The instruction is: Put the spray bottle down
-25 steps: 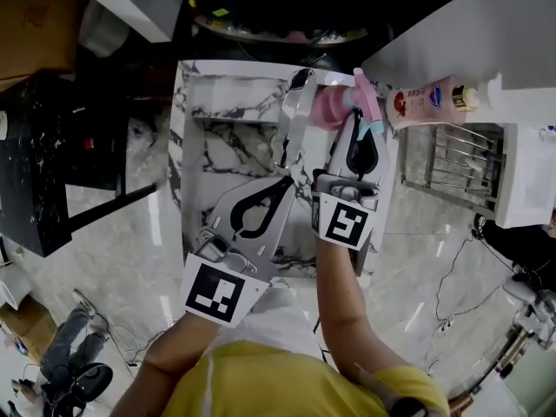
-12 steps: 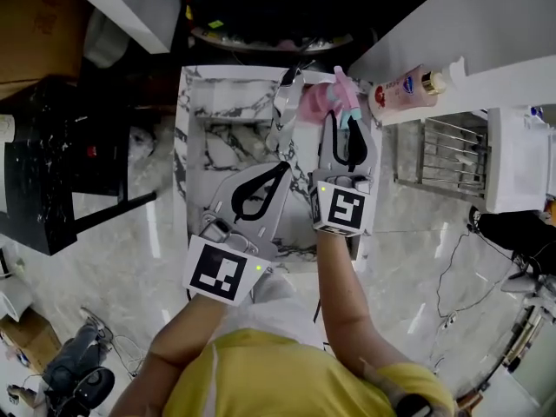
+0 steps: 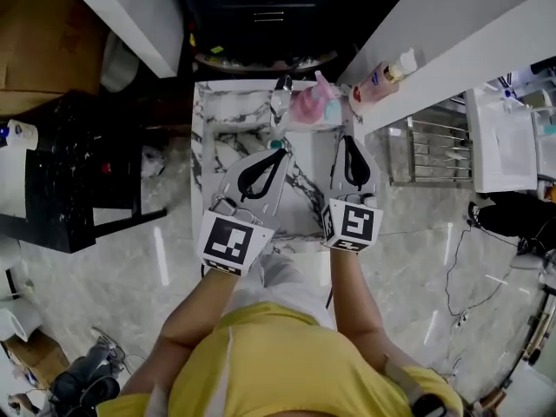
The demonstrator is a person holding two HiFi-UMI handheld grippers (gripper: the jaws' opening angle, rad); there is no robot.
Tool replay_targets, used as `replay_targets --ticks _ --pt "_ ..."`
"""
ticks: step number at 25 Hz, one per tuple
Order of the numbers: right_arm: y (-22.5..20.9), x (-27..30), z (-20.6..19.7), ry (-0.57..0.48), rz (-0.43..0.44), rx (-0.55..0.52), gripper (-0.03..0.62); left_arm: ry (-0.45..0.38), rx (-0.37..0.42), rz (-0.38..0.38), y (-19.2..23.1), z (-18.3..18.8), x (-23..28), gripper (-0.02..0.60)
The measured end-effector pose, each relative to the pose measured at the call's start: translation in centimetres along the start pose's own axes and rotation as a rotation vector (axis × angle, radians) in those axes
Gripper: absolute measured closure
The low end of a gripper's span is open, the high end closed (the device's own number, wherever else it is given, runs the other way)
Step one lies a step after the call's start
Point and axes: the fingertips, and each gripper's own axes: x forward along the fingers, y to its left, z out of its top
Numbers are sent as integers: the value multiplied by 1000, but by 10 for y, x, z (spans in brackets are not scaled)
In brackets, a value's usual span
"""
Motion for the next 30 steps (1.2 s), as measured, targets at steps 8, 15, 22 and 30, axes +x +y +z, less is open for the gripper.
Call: replay_targets --ticks 8,15,22,30 --pt "-10 -66 73 -62 -39 30 594 -29 43 -26 -20 32 -26 581" --pt "2 -117 122 -144 -26 -4 594 -96 84 -44 -41 67 -52 581" --pt "15 -154 150 -184 -15 -21 594 -148 113 -17 -53 90 -81 581" --pt "29 -160 141 -118 2 -19 594 -144 100 -6 -53 90 -90 581"
